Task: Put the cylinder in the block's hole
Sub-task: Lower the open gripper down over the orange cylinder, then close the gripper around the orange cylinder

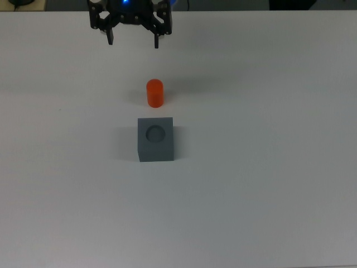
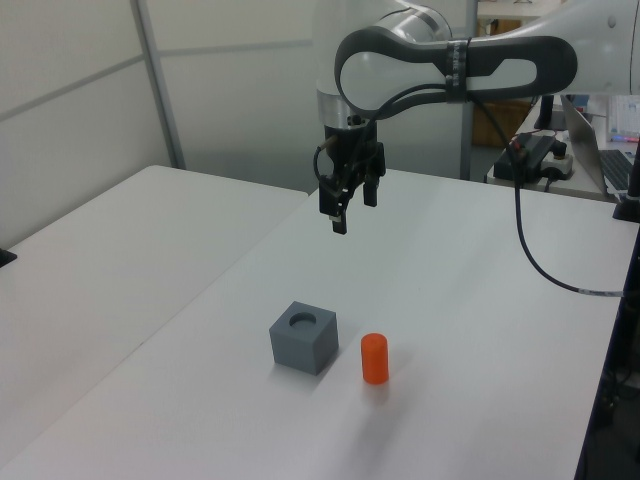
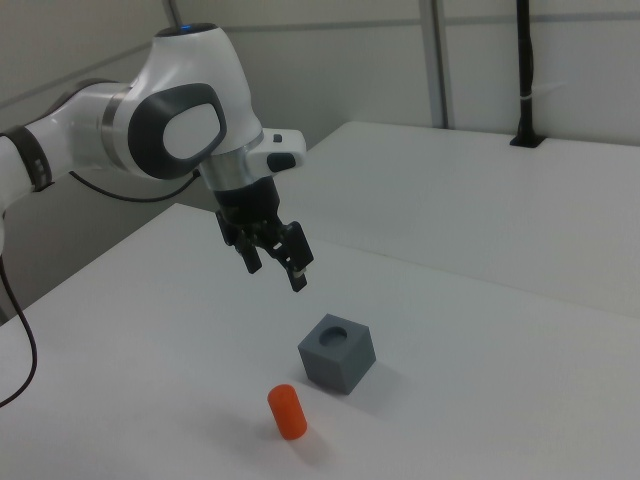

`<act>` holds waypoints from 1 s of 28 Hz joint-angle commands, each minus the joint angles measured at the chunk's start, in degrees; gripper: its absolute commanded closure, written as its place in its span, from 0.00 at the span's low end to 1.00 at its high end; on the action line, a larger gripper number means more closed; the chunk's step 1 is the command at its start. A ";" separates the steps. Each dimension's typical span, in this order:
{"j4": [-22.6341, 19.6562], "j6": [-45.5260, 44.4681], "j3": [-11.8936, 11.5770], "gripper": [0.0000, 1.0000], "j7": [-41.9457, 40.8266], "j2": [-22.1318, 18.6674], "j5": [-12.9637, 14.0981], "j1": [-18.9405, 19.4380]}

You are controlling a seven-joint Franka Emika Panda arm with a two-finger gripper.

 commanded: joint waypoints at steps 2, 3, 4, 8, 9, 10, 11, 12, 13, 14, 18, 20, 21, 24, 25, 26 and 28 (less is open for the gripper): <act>-0.87 0.15 -0.18 0.00 0.75 -1.40 1.62 -0.66; -1.23 0.15 -0.09 0.00 0.75 -1.57 1.71 -0.66; -2.01 0.15 0.08 0.00 0.75 -1.83 1.71 -0.66; -10.43 4.53 0.44 0.00 0.75 -5.34 2.06 -0.49; -12.81 6.37 0.44 0.00 0.75 -6.22 1.98 -0.40; -15.18 8.39 0.52 0.00 0.75 -7.01 2.06 -0.40; -17.73 10.59 0.53 0.00 0.75 -7.63 1.98 -0.31; -21.58 14.70 0.79 0.00 0.75 -8.16 1.98 -0.31; -23.27 16.48 1.05 0.00 0.75 -8.16 1.98 -0.31; -24.59 17.98 1.23 0.00 0.75 -8.08 1.98 -0.40; -29.25 24.56 1.67 0.00 0.75 -6.94 1.63 -0.40; -30.49 26.07 1.67 0.00 0.49 -6.41 1.27 -0.40; -30.84 26.60 1.67 0.00 0.14 -6.06 1.27 -0.40; -31.46 27.57 1.67 0.00 -1.18 -4.74 1.27 -0.40; -31.81 28.01 1.75 0.00 -1.18 -4.39 1.27 -0.40; -31.99 28.62 1.67 0.00 -1.27 -4.04 1.27 -0.40; -32.52 29.59 1.76 0.00 -1.27 -3.51 1.27 -0.40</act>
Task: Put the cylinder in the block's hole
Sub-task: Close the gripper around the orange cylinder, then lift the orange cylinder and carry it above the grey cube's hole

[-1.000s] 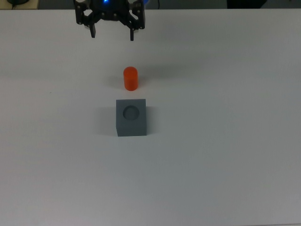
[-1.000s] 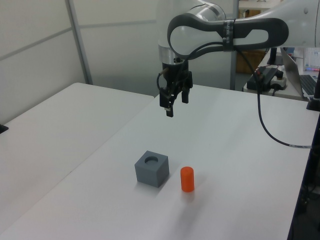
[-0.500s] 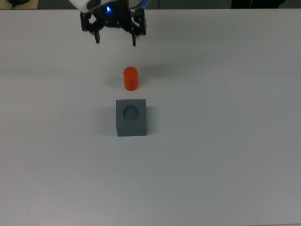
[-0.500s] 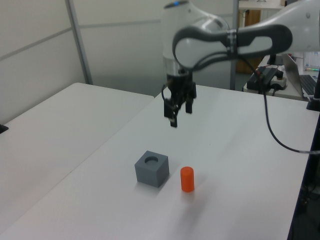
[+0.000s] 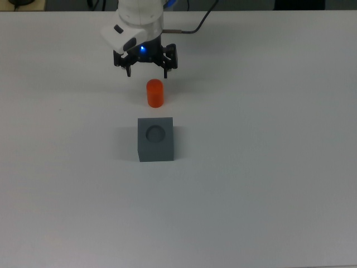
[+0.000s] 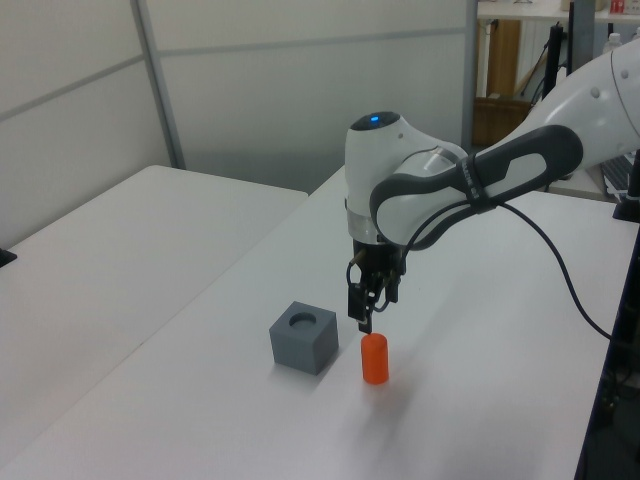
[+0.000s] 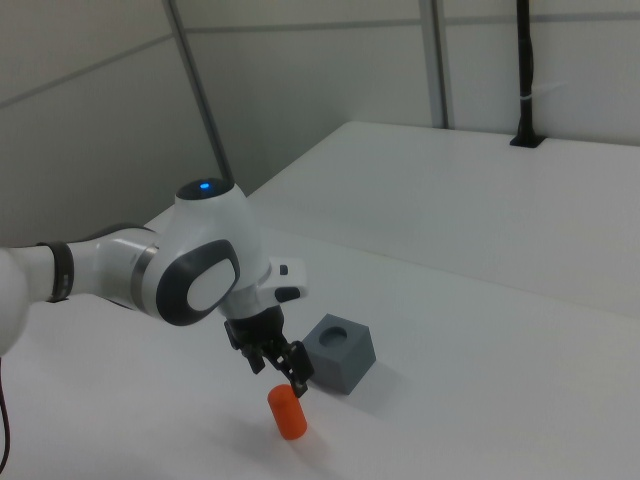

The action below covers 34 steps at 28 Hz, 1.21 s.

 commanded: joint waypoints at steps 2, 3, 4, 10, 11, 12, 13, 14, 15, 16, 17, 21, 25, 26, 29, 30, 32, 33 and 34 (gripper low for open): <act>-2.41 3.96 0.33 0.00 -1.20 1.03 0.14 -0.14; -2.58 4.23 0.33 0.00 -1.11 1.56 0.14 -0.14; -2.76 4.41 0.33 0.00 -1.20 2.00 0.14 -0.14; -2.85 6.16 0.68 0.00 -1.20 4.55 -0.03 0.47; -2.67 6.25 0.68 0.00 -1.20 4.72 -0.03 0.47; -2.67 6.25 0.68 0.02 -1.20 4.73 0.06 0.47; -2.67 6.25 0.68 0.08 -1.20 4.73 -0.03 0.47; -2.59 6.25 0.68 0.13 -1.20 4.73 -0.03 0.47; -2.58 6.34 0.68 0.19 -1.11 4.73 -0.03 0.47; -2.58 6.34 0.68 0.27 -1.20 4.73 -0.03 0.47; -2.67 6.34 0.68 0.42 -1.20 4.73 -0.03 0.47; -2.58 6.34 0.68 0.73 -1.46 4.73 -0.03 0.47; -2.41 5.90 0.68 0.95 -1.46 4.73 0.06 0.47; -2.32 5.73 0.68 0.96 -1.46 4.73 0.06 0.47; -1.62 5.03 0.68 1.00 -1.46 4.55 0.06 0.47; -1.18 4.24 0.68 1.00 -1.55 4.46 0.06 0.47; 2.22 -1.44 0.68 1.00 -1.99 4.46 0.06 0.47; 3.90 -4.27 0.68 1.00 -2.16 4.55 0.14 0.47; 5.57 -7.08 0.59 1.00 -2.34 4.72 0.23 0.47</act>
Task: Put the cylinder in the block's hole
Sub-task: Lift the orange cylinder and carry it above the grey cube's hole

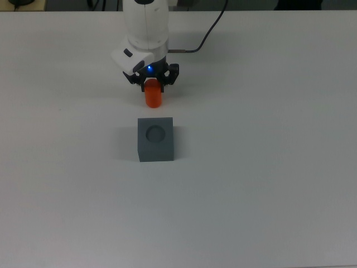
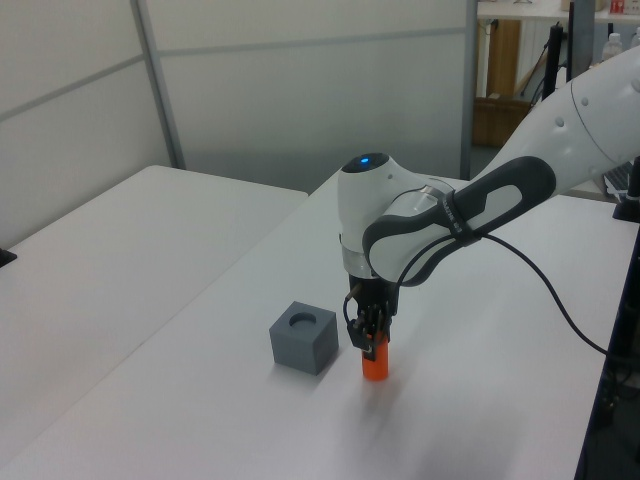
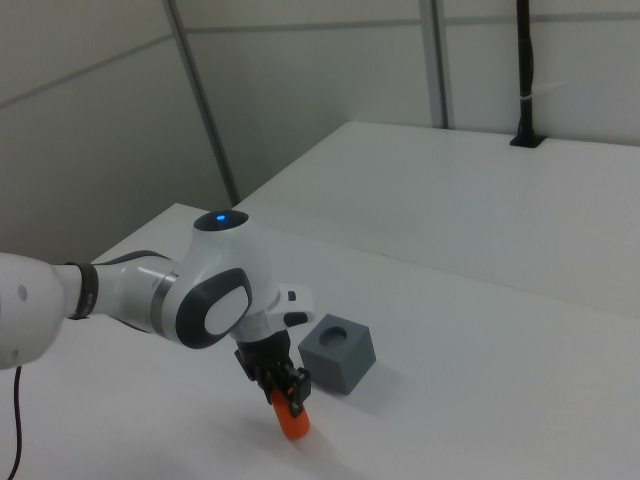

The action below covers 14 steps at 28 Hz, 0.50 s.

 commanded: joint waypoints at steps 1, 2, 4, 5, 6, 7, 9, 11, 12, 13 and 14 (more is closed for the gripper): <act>8.19 -13.16 -0.29 1.00 -2.26 -0.49 0.42 0.15; 9.95 -15.45 -0.37 1.00 -2.61 -0.40 0.68 0.15; 15.57 -21.51 -0.55 1.00 -3.93 -0.14 0.94 0.15; 17.33 -23.27 -0.64 1.00 -4.02 0.38 1.03 0.15; 19.17 -24.60 -0.64 1.00 -4.02 0.82 1.38 0.15; 20.85 -25.74 -0.64 1.00 -3.94 1.53 1.65 0.15; 24.81 -26.63 -0.73 1.00 -3.93 3.20 2.52 0.15; 26.83 -26.46 -0.73 1.00 -4.11 4.34 2.53 0.15; 27.88 -26.37 -0.73 1.00 -4.11 5.04 2.53 0.24; 28.76 -26.19 -0.73 1.00 -3.85 5.83 2.53 0.24; 30.77 -26.02 -0.81 1.00 -3.76 7.49 2.53 0.24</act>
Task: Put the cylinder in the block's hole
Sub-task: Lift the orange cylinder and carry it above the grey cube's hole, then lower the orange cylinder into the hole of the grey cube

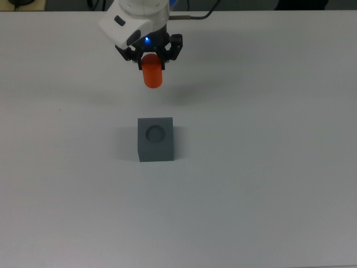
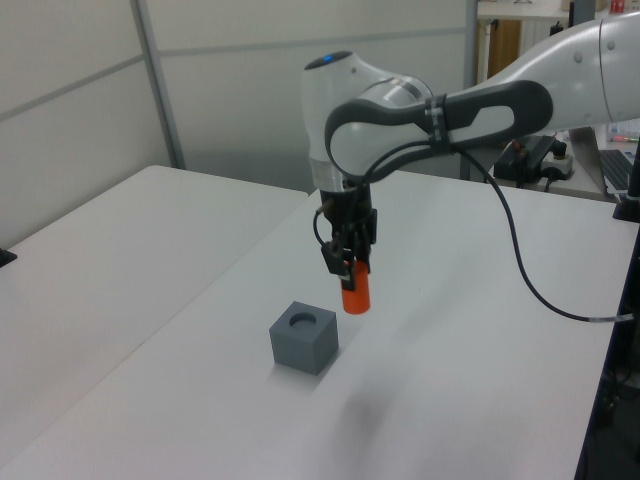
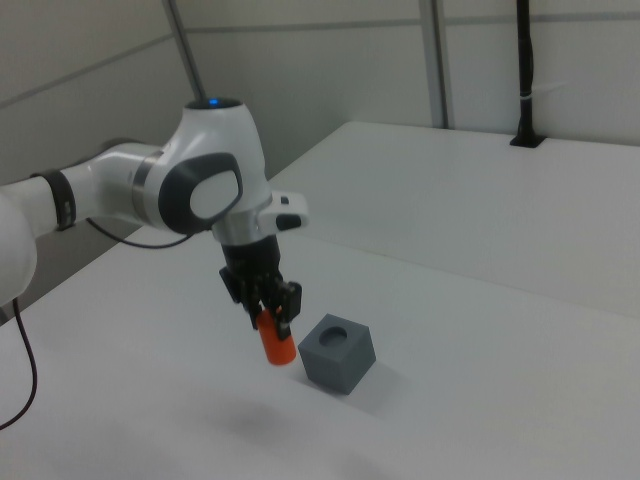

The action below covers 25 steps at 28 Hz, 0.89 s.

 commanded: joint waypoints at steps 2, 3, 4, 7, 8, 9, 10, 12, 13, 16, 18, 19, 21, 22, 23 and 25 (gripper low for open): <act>9.43 -1.35 -0.71 1.00 -1.93 7.96 1.15 0.35; 10.13 -1.35 -0.71 1.00 -1.93 8.75 1.06 0.53; 10.92 -1.26 -0.71 1.00 -1.93 9.54 0.97 0.79; 13.12 -1.00 -0.80 1.00 -2.02 11.83 0.79 1.05; 14.00 -0.47 -0.80 1.00 -1.85 12.88 0.79 1.05; 14.27 -0.03 -0.80 1.00 -1.76 13.24 0.79 1.05; 14.44 0.49 -0.80 1.00 -1.76 13.41 0.79 1.05; 14.53 1.98 -0.88 1.00 -1.76 13.59 0.79 1.05; 14.53 2.60 -0.80 1.00 -1.76 13.85 0.70 1.05; 14.62 4.45 -0.88 1.00 -1.67 14.91 0.70 0.97; 14.62 5.41 -0.80 1.00 -1.67 15.08 0.70 0.97; 14.53 5.77 -0.88 1.00 -1.75 15.17 0.53 0.97; 14.53 6.12 -0.88 1.00 -1.76 15.61 0.27 0.97; 14.53 6.21 -0.88 1.00 -1.76 15.61 0.26 0.97; 14.53 6.21 -0.88 1.00 -1.76 15.79 0.26 0.97; 14.62 6.91 -0.88 1.00 -1.76 16.92 0.18 0.70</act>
